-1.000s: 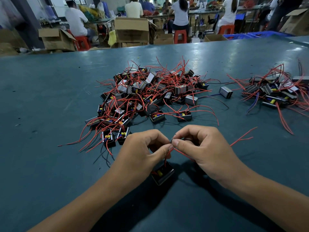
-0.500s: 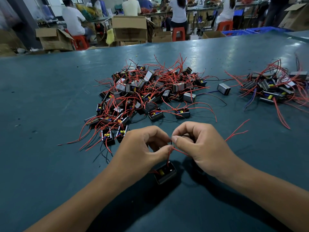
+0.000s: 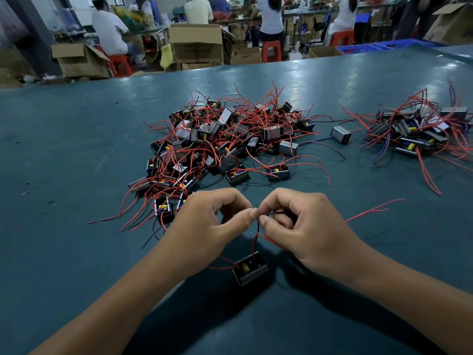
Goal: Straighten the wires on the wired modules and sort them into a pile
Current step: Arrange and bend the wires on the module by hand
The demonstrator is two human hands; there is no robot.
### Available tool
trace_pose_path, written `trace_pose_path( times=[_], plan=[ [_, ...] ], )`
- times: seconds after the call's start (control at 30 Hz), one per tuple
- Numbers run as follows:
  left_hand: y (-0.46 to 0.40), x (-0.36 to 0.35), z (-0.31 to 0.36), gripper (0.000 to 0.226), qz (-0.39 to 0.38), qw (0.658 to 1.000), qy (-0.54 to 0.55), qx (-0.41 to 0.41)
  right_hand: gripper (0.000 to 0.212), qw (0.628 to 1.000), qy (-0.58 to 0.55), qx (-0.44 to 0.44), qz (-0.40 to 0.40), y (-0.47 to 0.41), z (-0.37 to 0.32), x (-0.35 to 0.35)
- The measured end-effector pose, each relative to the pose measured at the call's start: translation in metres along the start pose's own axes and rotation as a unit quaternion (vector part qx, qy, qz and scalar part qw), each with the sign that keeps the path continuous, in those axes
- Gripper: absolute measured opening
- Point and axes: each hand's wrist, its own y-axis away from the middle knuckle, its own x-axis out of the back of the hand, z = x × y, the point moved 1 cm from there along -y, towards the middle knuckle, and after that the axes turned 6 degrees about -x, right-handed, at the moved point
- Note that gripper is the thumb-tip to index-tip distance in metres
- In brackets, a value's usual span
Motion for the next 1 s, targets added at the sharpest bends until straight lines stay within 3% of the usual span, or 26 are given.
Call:
trace_pose_path(
  times=[0.33,0.5,0.6,0.67,0.73,0.83,1.0],
  plan=[
    [0.0,-0.006,0.011,0.032,0.013,0.982,0.123,0.145,0.013,0.993,0.105,0.05,0.027,0.004,-0.006,0.002],
    [0.001,-0.007,0.008,0.028,0.007,0.946,0.219,0.239,0.004,0.963,0.225,0.141,0.036,0.006,-0.016,0.002],
    [0.0,-0.009,0.005,0.027,-0.007,0.935,0.24,0.262,0.003,0.958,0.231,0.168,0.031,0.005,-0.015,0.004],
    [0.0,-0.004,0.003,0.021,0.003,0.965,0.181,0.188,0.003,0.97,0.194,0.146,0.025,0.004,-0.012,0.006],
    [-0.001,0.005,0.002,0.008,0.005,0.998,0.044,0.05,0.005,0.982,0.15,0.115,0.019,0.003,-0.009,0.007],
    [-0.001,0.014,0.0,0.014,-0.018,0.986,-0.102,-0.127,0.007,0.993,0.087,0.083,0.005,0.001,-0.006,0.008],
    [-0.003,0.013,-0.007,0.015,0.002,0.964,-0.15,-0.22,0.006,0.997,0.043,0.069,-0.018,0.001,-0.005,0.008]
  ],
)
